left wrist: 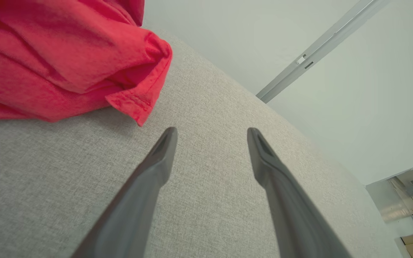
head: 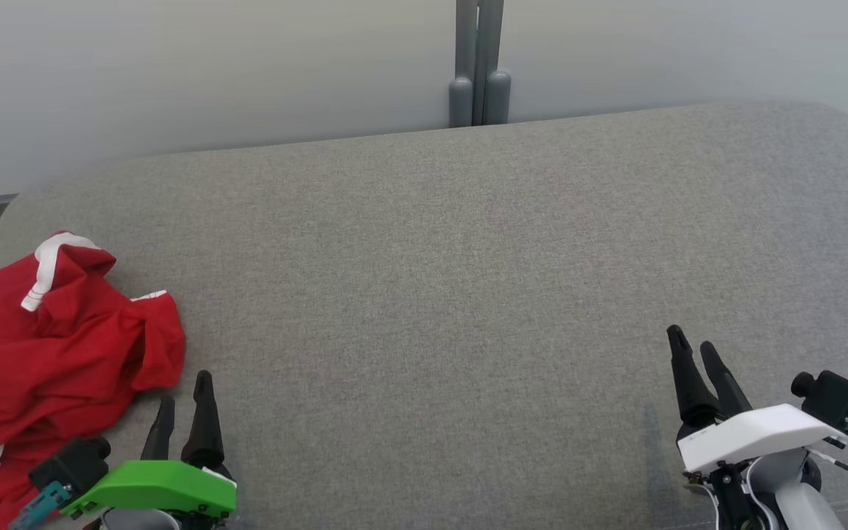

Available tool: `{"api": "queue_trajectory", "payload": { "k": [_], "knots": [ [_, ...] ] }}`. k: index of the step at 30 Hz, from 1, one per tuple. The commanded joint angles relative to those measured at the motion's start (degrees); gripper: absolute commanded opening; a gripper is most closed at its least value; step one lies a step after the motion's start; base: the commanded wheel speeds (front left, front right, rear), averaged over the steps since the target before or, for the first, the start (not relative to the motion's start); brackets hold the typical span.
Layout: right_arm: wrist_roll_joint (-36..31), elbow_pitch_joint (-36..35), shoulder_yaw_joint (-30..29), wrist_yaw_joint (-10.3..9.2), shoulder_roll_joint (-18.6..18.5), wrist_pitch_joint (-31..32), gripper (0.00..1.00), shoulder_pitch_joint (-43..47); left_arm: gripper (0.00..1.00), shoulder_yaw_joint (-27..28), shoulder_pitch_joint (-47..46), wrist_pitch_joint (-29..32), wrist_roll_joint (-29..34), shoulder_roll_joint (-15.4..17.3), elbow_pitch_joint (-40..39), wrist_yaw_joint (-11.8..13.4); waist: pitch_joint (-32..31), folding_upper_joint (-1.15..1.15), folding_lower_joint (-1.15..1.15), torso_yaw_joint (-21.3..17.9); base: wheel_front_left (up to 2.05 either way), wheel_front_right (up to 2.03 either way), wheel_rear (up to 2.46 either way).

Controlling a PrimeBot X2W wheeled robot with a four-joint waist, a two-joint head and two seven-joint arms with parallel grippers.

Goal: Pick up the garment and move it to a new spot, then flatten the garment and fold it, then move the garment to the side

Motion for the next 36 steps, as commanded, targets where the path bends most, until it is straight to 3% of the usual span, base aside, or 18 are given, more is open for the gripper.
{"api": "queue_trajectory", "payload": {
  "k": [1,29,36],
  "knots": [
    [-1.9,-0.7,0.3,0.02,-0.6,-0.7,1.00,-0.2,1.00,-0.2,-1.1,-0.5,1.8,0.5,-0.4,0.2,0.0,0.00,0.00,0.0,0.00,0.00,0.00],
    [-18.7,-0.8,3.0,0.02,-1.4,-5.0,1.00,0.3,1.00,-1.9,-0.7,-5.0,18.1,0.6,-3.2,-1.2,0.4,0.00,0.00,-0.1,0.00,0.00,0.00],
    [-22.3,-1.0,3.5,0.02,-1.6,-5.8,1.00,0.5,1.00,-1.8,-0.4,-5.9,22.0,0.7,-2.2,1.2,0.6,0.00,0.00,-0.1,0.00,0.00,0.00]
  ]
}}
